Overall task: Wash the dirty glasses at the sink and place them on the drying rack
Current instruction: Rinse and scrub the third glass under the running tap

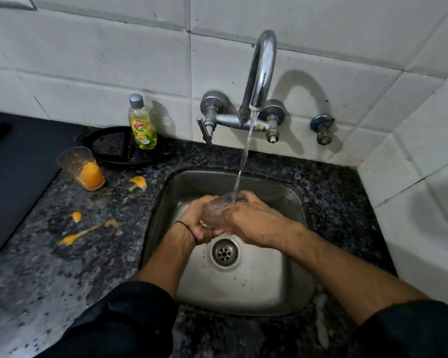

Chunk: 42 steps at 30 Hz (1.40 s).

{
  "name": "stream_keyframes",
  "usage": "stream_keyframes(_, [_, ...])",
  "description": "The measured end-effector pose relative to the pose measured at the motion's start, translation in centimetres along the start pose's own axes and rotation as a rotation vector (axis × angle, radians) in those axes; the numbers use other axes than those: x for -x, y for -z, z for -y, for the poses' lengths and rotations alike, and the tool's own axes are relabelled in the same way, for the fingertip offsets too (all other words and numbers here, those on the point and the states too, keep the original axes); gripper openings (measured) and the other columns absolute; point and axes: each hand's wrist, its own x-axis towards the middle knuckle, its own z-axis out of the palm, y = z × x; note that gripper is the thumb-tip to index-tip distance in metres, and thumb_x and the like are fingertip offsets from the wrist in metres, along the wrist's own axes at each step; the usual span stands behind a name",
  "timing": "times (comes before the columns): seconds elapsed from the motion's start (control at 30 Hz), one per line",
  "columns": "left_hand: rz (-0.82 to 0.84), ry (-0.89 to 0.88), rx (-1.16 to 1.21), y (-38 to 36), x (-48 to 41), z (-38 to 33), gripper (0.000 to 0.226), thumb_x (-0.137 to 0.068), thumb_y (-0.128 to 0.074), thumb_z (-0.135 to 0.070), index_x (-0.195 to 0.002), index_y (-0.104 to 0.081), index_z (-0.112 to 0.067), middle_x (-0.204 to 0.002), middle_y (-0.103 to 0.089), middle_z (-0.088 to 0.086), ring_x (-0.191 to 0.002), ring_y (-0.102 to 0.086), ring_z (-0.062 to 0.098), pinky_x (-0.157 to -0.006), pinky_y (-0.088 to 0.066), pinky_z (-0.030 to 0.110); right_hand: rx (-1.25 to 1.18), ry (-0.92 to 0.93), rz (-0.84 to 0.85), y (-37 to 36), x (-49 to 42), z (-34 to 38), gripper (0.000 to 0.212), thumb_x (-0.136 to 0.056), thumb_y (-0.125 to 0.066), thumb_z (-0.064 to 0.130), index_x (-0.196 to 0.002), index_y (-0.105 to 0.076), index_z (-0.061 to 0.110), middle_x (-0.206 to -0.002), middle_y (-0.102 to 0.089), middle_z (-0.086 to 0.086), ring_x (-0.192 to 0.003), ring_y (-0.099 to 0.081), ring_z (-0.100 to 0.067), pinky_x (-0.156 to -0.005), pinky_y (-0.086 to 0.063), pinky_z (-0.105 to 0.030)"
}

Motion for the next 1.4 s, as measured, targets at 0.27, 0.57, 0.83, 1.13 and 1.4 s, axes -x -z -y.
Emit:
stream_keyframes(0.27, [0.183,-0.114,0.133,-0.6,1.0,1.1,0.033,-0.099,-0.051,-0.033,-0.105,-0.071,-0.007,-0.092,-0.074,0.011,-0.077,-0.071,0.020,-0.063,-0.059,0.030,-0.637,-0.444,-0.458,-0.1,-1.9,0.0,0.012,-0.088,-0.071,0.036,-0.088,-0.072,0.024,-0.085,-0.074,0.006,-0.082,-0.070,-0.012,-0.081,-0.058,-0.040])
stream_keyframes(0.57, [0.176,0.154,-0.015,0.3,1.4,0.4,0.030,-0.092,-0.048,-0.025,-0.092,-0.067,-0.002,-0.075,-0.061,0.010,-0.053,-0.056,0.021,-0.043,-0.043,0.021,-0.169,0.022,0.047,0.4,-0.9,-2.1,0.028,-0.089,-0.061,0.055,-0.114,-0.068,0.044,-0.117,-0.070,0.019,-0.113,-0.059,-0.002,-0.111,-0.032,-0.037])
stream_keyframes(0.83, [-0.039,-0.407,-0.027,-0.1,-0.1,2.2,0.037,-0.093,-0.059,-0.041,-0.116,-0.065,-0.013,-0.086,-0.066,0.003,-0.068,-0.060,0.011,-0.050,-0.045,0.021,-1.185,-0.469,-0.392,0.7,-2.5,-0.7,0.017,-0.088,-0.074,0.016,-0.091,-0.074,0.000,-0.079,-0.076,-0.018,-0.076,-0.075,-0.030,-0.084,-0.060,-0.053])
stream_keyframes(1.13, [0.101,-0.008,-0.002,1.1,0.6,-0.1,0.036,-0.090,-0.044,-0.028,-0.066,-0.061,-0.007,-0.054,-0.050,0.007,-0.038,-0.042,0.017,-0.047,-0.013,0.019,-0.081,0.003,0.016,1.3,-1.7,-1.4,0.033,-0.088,-0.050,0.062,-0.114,-0.066,0.048,-0.113,-0.070,0.019,-0.101,-0.058,-0.010,-0.099,-0.045,-0.035])
stream_keyframes(1.4, [-0.064,-0.326,0.139,-0.4,1.0,2.7,0.030,-0.096,-0.046,-0.035,-0.085,-0.065,-0.014,-0.062,-0.060,0.001,-0.046,-0.048,0.010,-0.041,-0.026,0.019,-0.382,-0.214,-0.326,1.4,-2.6,1.1,0.021,-0.084,-0.068,0.049,-0.093,-0.068,0.030,-0.089,-0.071,0.008,-0.086,-0.068,-0.015,-0.079,-0.057,-0.038])
